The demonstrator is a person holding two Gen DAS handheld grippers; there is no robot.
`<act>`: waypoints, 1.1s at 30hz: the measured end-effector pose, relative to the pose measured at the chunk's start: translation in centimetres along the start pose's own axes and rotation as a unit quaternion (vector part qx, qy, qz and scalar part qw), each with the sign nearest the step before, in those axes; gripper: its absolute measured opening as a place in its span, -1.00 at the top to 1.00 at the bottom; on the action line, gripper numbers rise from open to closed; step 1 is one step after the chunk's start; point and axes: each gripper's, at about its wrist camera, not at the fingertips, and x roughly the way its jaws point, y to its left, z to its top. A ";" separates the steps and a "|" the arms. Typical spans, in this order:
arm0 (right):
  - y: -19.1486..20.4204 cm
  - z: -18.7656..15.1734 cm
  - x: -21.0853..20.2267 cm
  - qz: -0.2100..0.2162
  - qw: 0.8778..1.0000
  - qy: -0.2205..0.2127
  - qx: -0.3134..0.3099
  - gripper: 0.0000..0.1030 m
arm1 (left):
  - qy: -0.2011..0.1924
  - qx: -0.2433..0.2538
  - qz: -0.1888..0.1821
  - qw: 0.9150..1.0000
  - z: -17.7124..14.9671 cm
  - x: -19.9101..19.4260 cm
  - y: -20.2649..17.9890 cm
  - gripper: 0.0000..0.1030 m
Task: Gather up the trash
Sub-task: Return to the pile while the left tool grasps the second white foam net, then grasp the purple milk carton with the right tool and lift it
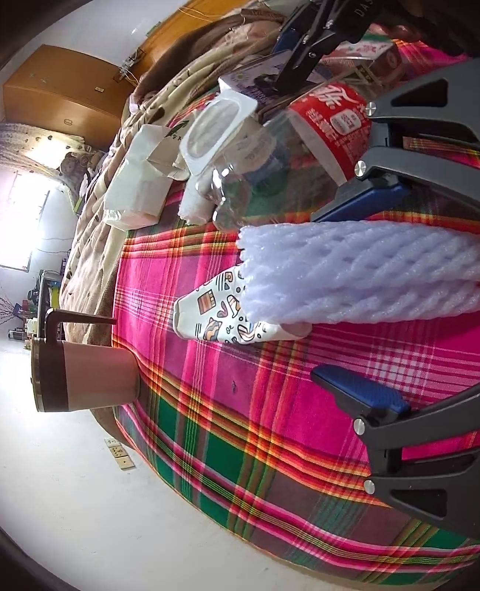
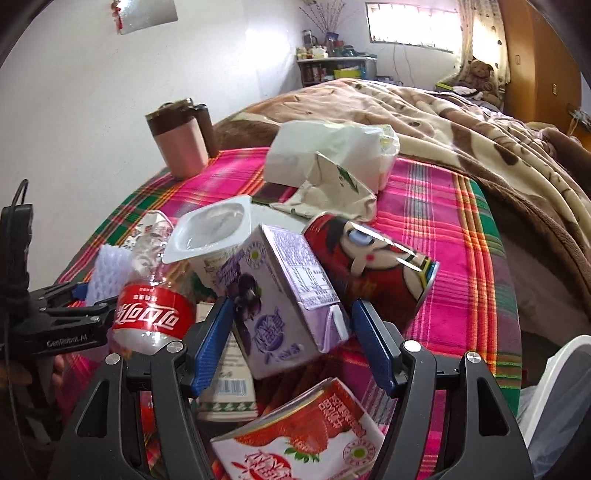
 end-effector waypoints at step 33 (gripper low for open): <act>0.3 -0.2 -0.8 -0.020 1.000 -0.011 0.013 0.12 | -0.019 -0.015 0.001 1.000 -0.7 -1.2 0.7 0.30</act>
